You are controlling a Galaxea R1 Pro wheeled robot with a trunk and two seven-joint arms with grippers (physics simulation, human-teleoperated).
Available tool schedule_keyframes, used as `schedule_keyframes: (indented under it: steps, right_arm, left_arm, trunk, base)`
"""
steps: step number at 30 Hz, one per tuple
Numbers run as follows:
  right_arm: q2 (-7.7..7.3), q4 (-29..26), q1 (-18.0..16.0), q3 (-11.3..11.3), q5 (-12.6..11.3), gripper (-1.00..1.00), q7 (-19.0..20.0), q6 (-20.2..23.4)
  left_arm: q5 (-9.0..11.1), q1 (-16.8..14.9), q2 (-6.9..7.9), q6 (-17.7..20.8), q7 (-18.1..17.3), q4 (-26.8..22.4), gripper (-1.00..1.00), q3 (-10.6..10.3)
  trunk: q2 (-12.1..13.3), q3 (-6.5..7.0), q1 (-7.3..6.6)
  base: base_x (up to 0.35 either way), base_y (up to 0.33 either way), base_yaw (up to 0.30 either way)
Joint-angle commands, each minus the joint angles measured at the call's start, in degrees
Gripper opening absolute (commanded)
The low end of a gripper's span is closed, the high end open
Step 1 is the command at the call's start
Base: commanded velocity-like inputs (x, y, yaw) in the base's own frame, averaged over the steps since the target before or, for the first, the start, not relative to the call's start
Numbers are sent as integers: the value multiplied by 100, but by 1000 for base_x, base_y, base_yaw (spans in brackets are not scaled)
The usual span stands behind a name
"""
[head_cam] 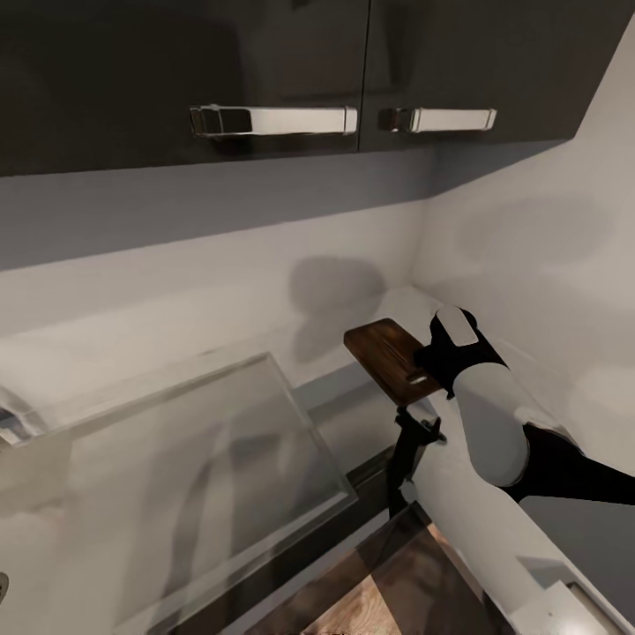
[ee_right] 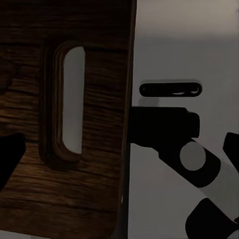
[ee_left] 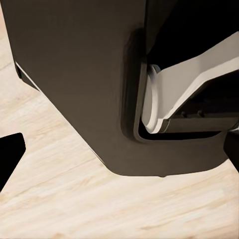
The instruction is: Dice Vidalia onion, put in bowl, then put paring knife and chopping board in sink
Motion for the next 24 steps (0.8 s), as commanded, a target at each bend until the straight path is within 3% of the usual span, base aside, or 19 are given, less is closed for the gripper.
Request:
schedule_keyframes:
  steps: [1,24]
  right_arm:
    - [4,-12,-3,-24,0,100,-25,52]
    - [4,-12,-3,-18,0,100,-25,58]
  left_arm:
    - [9,-1,-1,-16,-3,0,100,0]
    - [10,-1,-1,-16,-3,0,100,0]
  trunk:
    - [-5,-14,1]
    - [-5,-97,1]
  base:
    - [0,0,0]
    - [0,0,6]
